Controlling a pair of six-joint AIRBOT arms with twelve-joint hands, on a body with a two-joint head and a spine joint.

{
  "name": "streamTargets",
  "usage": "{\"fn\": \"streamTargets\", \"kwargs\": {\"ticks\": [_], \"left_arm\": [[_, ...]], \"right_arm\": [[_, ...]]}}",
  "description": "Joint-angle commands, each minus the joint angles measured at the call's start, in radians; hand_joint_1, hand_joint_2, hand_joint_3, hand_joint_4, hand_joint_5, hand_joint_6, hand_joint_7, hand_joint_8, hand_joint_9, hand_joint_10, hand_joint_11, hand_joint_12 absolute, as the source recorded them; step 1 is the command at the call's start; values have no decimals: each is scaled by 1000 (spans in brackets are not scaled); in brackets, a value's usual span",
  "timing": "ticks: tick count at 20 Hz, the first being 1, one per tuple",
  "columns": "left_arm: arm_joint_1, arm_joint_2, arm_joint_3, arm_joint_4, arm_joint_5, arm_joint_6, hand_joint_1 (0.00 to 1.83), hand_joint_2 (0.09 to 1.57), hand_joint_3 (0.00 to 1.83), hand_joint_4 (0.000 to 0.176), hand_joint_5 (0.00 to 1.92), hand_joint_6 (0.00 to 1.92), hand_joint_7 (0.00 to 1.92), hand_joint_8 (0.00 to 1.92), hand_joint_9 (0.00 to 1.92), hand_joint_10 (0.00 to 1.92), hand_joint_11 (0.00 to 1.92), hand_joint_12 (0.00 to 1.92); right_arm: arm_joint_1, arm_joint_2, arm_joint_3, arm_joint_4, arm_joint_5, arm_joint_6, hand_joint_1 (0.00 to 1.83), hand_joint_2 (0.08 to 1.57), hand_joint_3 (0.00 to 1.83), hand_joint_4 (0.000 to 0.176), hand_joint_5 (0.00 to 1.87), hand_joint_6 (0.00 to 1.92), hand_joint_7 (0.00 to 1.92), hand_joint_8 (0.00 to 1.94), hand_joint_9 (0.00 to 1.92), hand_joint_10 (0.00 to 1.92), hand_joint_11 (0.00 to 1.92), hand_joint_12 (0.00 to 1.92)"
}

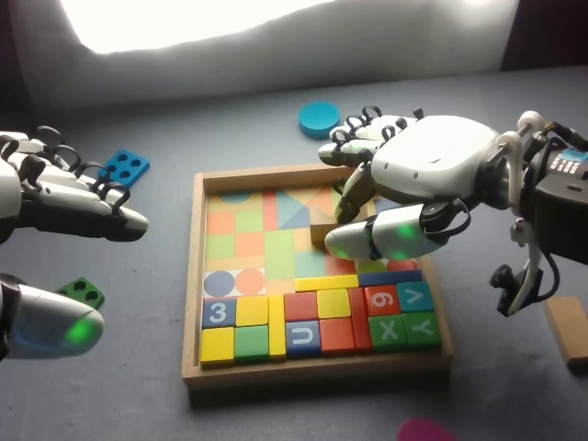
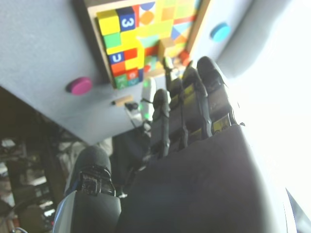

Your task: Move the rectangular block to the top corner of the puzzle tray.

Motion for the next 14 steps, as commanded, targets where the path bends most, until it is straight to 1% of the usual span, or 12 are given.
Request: {"fn": "streamTargets", "kwargs": {"ticks": [1, 5, 6, 8, 11, 13, 14], "left_arm": [[-18, 0, -3, 10, 84, -6, 7, 1257, 1, 16, 240, 4, 196, 1, 167, 3, 0, 527], [0, 2, -4, 10, 84, -7, 0, 1259, 1, 18, 232, 0, 200, 1, 169, 3, 0, 512], [5, 2, -4, 10, 84, -7, 15, 1254, 0, 22, 235, 1, 202, 2, 173, 4, 0, 510], [5, 2, -4, 10, 84, -7, 35, 1258, 0, 15, 229, 0, 194, 0, 168, 1, 0, 512], [8, 2, -5, 10, 84, -7, 17, 1262, 2, 19, 222, 0, 197, 1, 173, 2, 0, 518], [8, 2, -5, 10, 84, -7, 16, 1263, 2, 15, 223, 1, 200, 2, 173, 2, 0, 531], [8, 2, -5, 10, 84, -7, 13, 1260, 0, 16, 226, 3, 202, 3, 177, 3, 0, 525]], "right_arm": [[-3, 4, 9, -3, 53, -6, 0, 1231, 4, 0, 829, 66, 117, 1, 0, 0, 0, 0], [-5, 2, 42, -3, 51, -6, 0, 1225, 1, 0, 829, 63, 117, 1, 0, 0, 0, 0], [-5, 1, 50, -3, 51, -6, 0, 1227, 2, 0, 830, 62, 118, 1, 0, 0, 0, 0], [-7, 1, 64, -3, 51, -6, 0, 1225, 0, 0, 841, 66, 136, 9, 0, 0, 0, 0], [-8, 1, 76, -3, 48, -6, 0, 1220, 0, 0, 842, 64, 138, 8, 0, 0, 0, 0], [-11, 2, 84, -3, 46, -6, 0, 1220, 0, 0, 830, 57, 133, 4, 0, 0, 0, 0], [-12, 2, 89, -3, 46, -6, 0, 1223, 0, 0, 825, 54, 127, 2, 0, 0, 0, 0]]}}
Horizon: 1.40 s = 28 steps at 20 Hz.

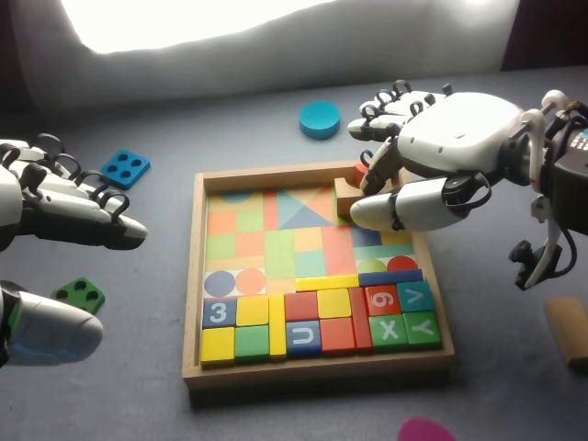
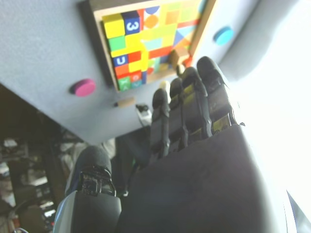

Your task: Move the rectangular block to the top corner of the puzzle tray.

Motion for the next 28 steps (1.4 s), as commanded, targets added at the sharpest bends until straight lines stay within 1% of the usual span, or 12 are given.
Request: {"fn": "streamTargets", "kwargs": {"ticks": [1, 4, 5, 6, 7, 8, 10, 12, 17, 20, 21, 28], "left_arm": [[-8, 2, -4, 10, 84, -4, 13, 1260, 0, 16, 226, 3, 202, 3, 177, 3, 0, 525], [-8, 2, -4, 10, 84, -4, 44, 1258, 0, 22, 224, 0, 200, 2, 174, 1, 0, 501], [-8, 2, -4, 10, 84, -4, 37, 1263, 1, 16, 219, 0, 197, 0, 169, 0, 0, 489], [-8, 2, -4, 10, 84, -4, 49, 1264, 1, 16, 231, 4, 210, 4, 178, 3, 0, 498], [-8, 2, -4, 10, 84, -4, 51, 1262, 0, 21, 231, 3, 209, 3, 179, 3, 0, 498], [-8, 2, -4, 10, 84, -4, 25, 1271, 3, 19, 212, 1, 191, 1, 163, 1, 0, 430], [-8, 2, -4, 10, 84, -4, 21, 1271, 3, 20, 216, 3, 189, 0, 160, 1, 0, 425], [-9, 2, -3, 10, 84, -4, 4, 1277, 4, 15, 203, 2, 186, 0, 158, 1, 0, 454], [-10, 2, -2, 10, 84, -4, 29, 1270, 0, 18, 218, 2, 204, 1, 177, 3, 0, 512], [-10, 2, -1, 10, 84, -4, 44, 1271, 0, 15, 223, 2, 205, 1, 176, 2, 0, 509], [-10, 2, -1, 10, 84, -4, 36, 1269, 0, 16, 218, 0, 194, 0, 167, 0, 0, 469], [-10, 2, -1, 10, 84, -4, 24, 1266, 1, 16, 223, 0, 206, 1, 165, 0, 0, 467]], "right_arm": [[-7, 4, 11, -3, 32, -9, 0, 1223, 0, 0, 825, 54, 127, 2, 0, 0, 0, 0], [-8, 6, 23, -3, 26, -10, 0, 1225, 1, 0, 831, 55, 147, 9, 0, 0, 0, 0], [-8, 6, 26, -3, 26, -10, 0, 1227, 1, 0, 832, 54, 125, 2, 0, 0, 0, 0], [-8, 6, 32, -3, 26, -10, 0, 1225, 0, 0, 832, 54, 109, 0, 0, 0, 0, 0], [-8, 6, 36, -3, 26, -10, 0, 1226, 1, 0, 830, 53, 108, 1, 0, 0, 0, 0], [-8, 6, 39, -3, 26, -10, 0, 1224, 0, 0, 829, 51, 106, 5, 0, 0, 0, 0], [-8, 6, 44, -3, 26, -10, 0, 1224, 0, 0, 826, 49, 106, 5, 0, 0, 0, 0], [-9, 5, 52, -3, 29, -10, 0, 1223, 0, 0, 814, 43, 99, 1, 0, 0, 0, 0], [-12, -9, 73, -4, 47, -11, 0, 1221, 0, 0, 831, 48, 114, 6, 0, 0, 0, 0], [-12, -21, 84, -4, 61, -23, 0, 1224, 0, 0, 833, 47, 124, 9, 0, 0, 0, 0], [-12, -25, 86, -4, 69, -30, 0, 1221, 0, 0, 829, 45, 118, 5, 0, 0, 0, 0], [-5, -27, 89, -4, 71, -32, 0, 1230, 2, 0, 832, 43, 116, 2, 0, 0, 0, 0]]}}
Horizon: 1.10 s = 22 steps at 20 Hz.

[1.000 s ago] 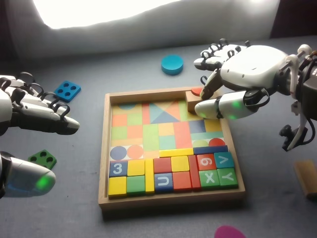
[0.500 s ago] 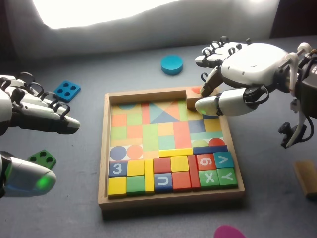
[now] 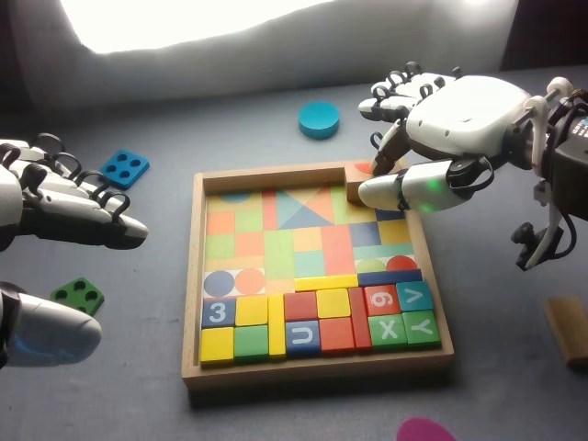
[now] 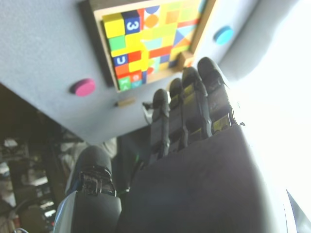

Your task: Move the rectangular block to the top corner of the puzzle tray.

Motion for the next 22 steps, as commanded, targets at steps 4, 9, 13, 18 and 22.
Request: {"fn": "streamTargets", "kwargs": {"ticks": [4, 9, 13, 18, 22], "left_arm": [[-10, 2, -1, 10, 84, -4, 37, 1266, 0, 16, 224, 0, 186, 0, 148, 0, 0, 456], [-11, 2, -1, 10, 84, -4, 39, 1262, 0, 11, 223, 3, 197, 5, 167, 6, 0, 470], [-15, 1, -4, 10, 84, -4, 55, 1260, 0, 12, 218, 1, 191, 1, 159, 0, 0, 478], [-15, 1, -6, 10, 84, -4, 35, 1267, 1, 11, 221, 2, 192, 3, 159, 1, 0, 475], [-17, 1, -11, 10, 84, -4, 35, 1263, 0, 21, 222, 0, 197, 1, 161, 0, 0, 472]], "right_arm": [[19, 11, 10, -3, 49, -17, 0, 1233, 3, 0, 823, 37, 114, 2, 0, 0, 0, 0], [47, 17, 10, -3, 89, -11, 0, 1228, 0, 0, 820, 34, 136, 9, 0, 0, 0, 0], [58, 19, 10, -3, 112, -10, 0, 1231, 2, 0, 820, 32, 138, 7, 0, 0, 0, 0], [91, 38, 1, -3, 121, 14, 0, 1235, 3, 0, 818, 30, 122, 1, 0, 0, 0, 0], [127, 96, -71, -3, 121, 30, 0, 1232, 2, 0, 808, 24, 146, 9, 0, 0, 0, 0]]}}
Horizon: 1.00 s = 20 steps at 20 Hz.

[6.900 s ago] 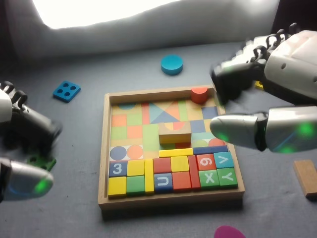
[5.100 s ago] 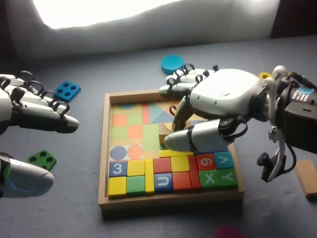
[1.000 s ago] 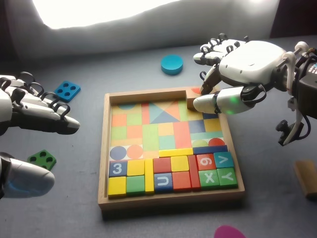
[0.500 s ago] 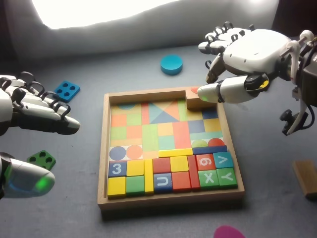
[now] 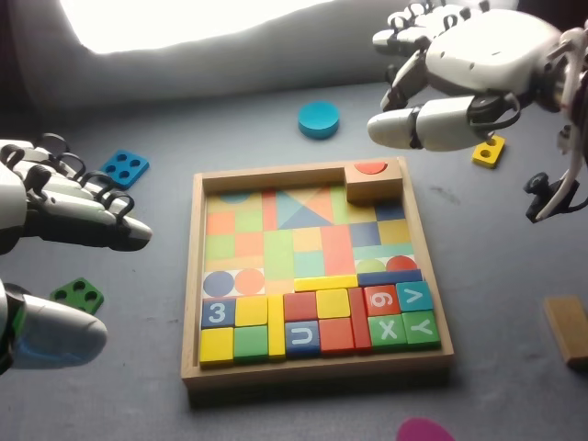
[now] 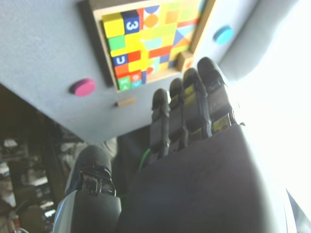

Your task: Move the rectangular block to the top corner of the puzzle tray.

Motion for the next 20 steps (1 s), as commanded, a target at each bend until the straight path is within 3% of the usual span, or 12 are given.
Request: {"fn": "streamTargets", "kwargs": {"ticks": [1, 3, 4, 7, 8, 9, 10, 11, 12, 15, 19, 20], "left_arm": [[-17, 1, -2, 10, 84, -4, 35, 1263, 0, 21, 222, 0, 197, 1, 161, 0, 0, 472], [-17, 1, -8, 10, 84, -4, 26, 1263, 0, 15, 224, 2, 203, 3, 176, 5, 0, 525], [-17, 1, -9, 10, 84, -4, 25, 1265, 0, 13, 226, 2, 219, 6, 201, 10, 0, 587], [-16, 1, -9, 10, 84, -4, 81, 1259, 0, 18, 314, 7, 365, 8, 362, 15, 24, 868], [-19, 1, -10, 10, 84, -4, 101, 1261, 0, 11, 400, 11, 461, 9, 471, 21, 109, 921], [-21, 1, -9, 10, 84, -4, 105, 1269, 1, 0, 451, 9, 534, 8, 545, 21, 160, 965], [-21, 1, -10, 10, 84, -4, 151, 1267, 0, 0, 551, 15, 675, 16, 676, 41, 238, 1047], [-21, 1, -10, 10, 84, -4, 151, 1267, 0, 0, 551, 15, 675, 16, 676, 41, 238, 1047], [-20, 1, -8, 10, 84, -4, 195, 1267, 0, 0, 708, 20, 912, 47, 922, 157, 366, 1308], [-20, 1, 3, 10, 84, -4, 170, 1290, 4, 0, 990, 34, 1060, 397, 836, 978, 500, 1495], [-23, -1, 4, 10, 84, -4, 73, 1327, 1, 0, 831, 1040, 1017, 1142, 946, 1507, 657, 1773], [-25, -1, 3, 10, 84, -4, 73, 1327, 1, 0, 831, 1040, 1017, 1142, 946, 1507, 657, 1773]], "right_arm": [[19, 14, -14, 1, 117, 2, 0, 1232, 2, 0, 808, 24, 146, 9, 0, 0, 0, 0], [43, 56, -74, 1, 92, 2, 0, 1230, 0, 0, 790, 15, 242, 40, 80, 33, 0, 0], [49, 70, -94, 1, 85, 2, 0, 1230, 0, 0, 784, 9, 324, 34, 167, 49, 0, 182], [58, 121, -178, 2, 76, -6, 0, 1242, 3, 0, 805, 19, 703, 85, 551, 232, 0, 1464], [60, 139, -206, 2, 72, -7, 0, 1247, 2, 0, 854, 40, 857, 106, 640, 547, 87, 1642], [66, 160, -234, 3, 60, -7, 9, 1250, 2, 0, 886, 57, 935, 131, 636, 833, 145, 1736], [75, 182, -266, 16, 41, -13, 18, 1244, 0, 0, 939, 143, 954, 394, 661, 1146, 249, 1824], [81, 196, -287, 26, 27, -15, 18, 1244, 0, 0, 939, 143, 954, 394, 661, 1146, 249, 1824], [87, 214, -315, 30, 18, -21, 3, 1244, 0, 0, 891, 551, 925, 955, 732, 1437, 372, 1917], [85, 243, -367, 30, 20, -38, 23, 1252, 2, 0, 905, 1046, 1018, 1285, 876, 1748, 626, 1921], [63, 249, -386, 30, 33, -61, 0, 1238, 0, 0, 1008, 1491, 1122, 1538, 1067, 1896, 868, 1921], [61, 249, -387, 30, 47, -62, 0, 1238, 0, 0, 1008, 1491, 1122, 1538, 1067, 1896, 868, 1921]]}}
